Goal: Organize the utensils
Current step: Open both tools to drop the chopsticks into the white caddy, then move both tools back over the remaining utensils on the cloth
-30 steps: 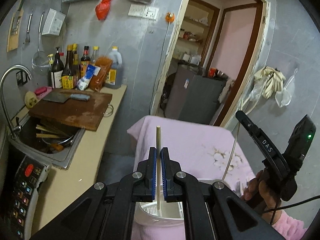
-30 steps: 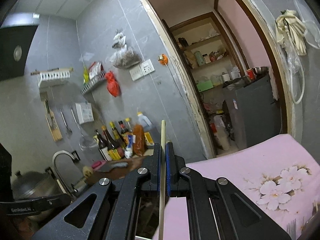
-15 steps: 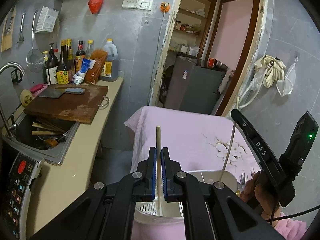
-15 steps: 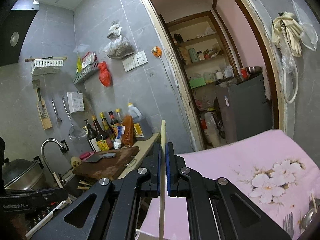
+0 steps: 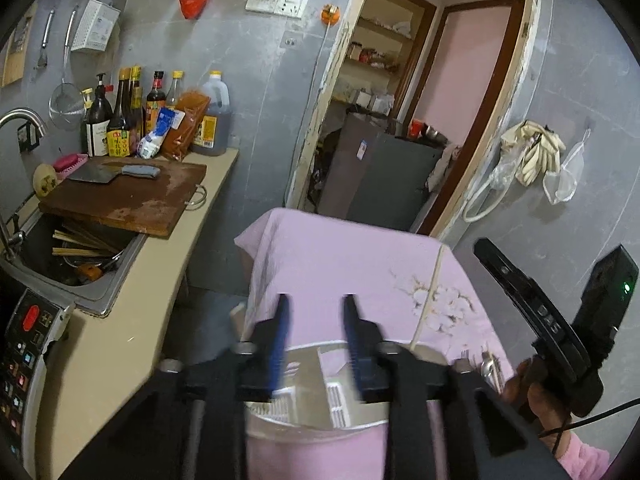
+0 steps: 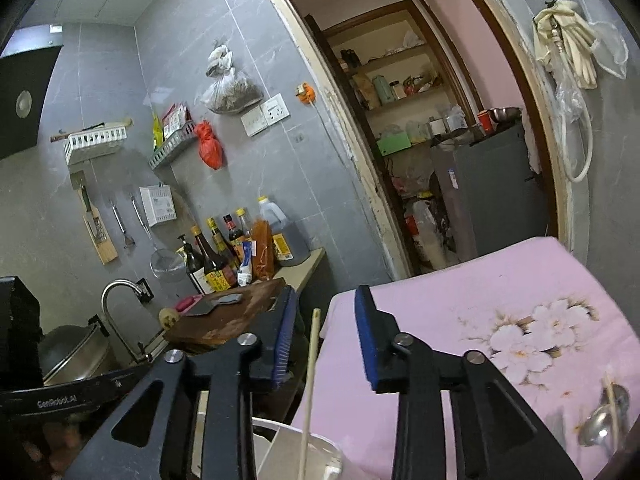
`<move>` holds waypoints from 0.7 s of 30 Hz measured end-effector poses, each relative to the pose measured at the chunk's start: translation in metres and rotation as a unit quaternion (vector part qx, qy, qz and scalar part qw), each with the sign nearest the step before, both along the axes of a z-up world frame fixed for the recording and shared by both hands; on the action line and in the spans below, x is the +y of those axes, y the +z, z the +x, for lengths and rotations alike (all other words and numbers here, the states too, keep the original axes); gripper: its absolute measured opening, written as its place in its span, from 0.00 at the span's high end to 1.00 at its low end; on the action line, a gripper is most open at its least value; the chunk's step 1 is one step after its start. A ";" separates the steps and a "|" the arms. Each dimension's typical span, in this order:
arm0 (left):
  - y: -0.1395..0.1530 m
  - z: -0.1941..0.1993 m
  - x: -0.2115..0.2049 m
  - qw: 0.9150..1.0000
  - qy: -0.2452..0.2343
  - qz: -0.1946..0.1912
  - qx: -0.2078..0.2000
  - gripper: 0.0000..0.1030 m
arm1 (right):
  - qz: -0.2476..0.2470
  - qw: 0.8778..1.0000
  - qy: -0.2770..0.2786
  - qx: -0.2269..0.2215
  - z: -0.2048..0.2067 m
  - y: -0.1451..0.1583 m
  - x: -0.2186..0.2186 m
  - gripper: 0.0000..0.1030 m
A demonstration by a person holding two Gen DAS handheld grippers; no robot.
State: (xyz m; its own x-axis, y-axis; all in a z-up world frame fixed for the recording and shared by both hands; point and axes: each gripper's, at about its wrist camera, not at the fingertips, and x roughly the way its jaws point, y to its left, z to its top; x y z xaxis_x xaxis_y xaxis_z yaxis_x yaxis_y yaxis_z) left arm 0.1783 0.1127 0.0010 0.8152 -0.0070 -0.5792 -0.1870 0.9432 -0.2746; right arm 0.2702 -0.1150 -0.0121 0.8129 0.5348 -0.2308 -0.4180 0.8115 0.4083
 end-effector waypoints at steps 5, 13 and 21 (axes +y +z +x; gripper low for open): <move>0.013 0.000 -0.022 0.999 -0.001 0.013 -0.029 0.43 | -0.020 0.999 -0.020 -0.028 -0.019 0.020 -0.031 0.44; 0.027 0.008 -0.083 0.996 -0.025 0.043 -0.074 0.16 | -0.064 0.994 -0.060 -0.058 -0.041 0.043 -0.088 0.18; 0.023 0.016 -0.151 0.992 -0.051 0.065 -0.097 0.08 | -0.099 0.990 -0.090 -0.050 -0.053 0.041 -0.151 0.06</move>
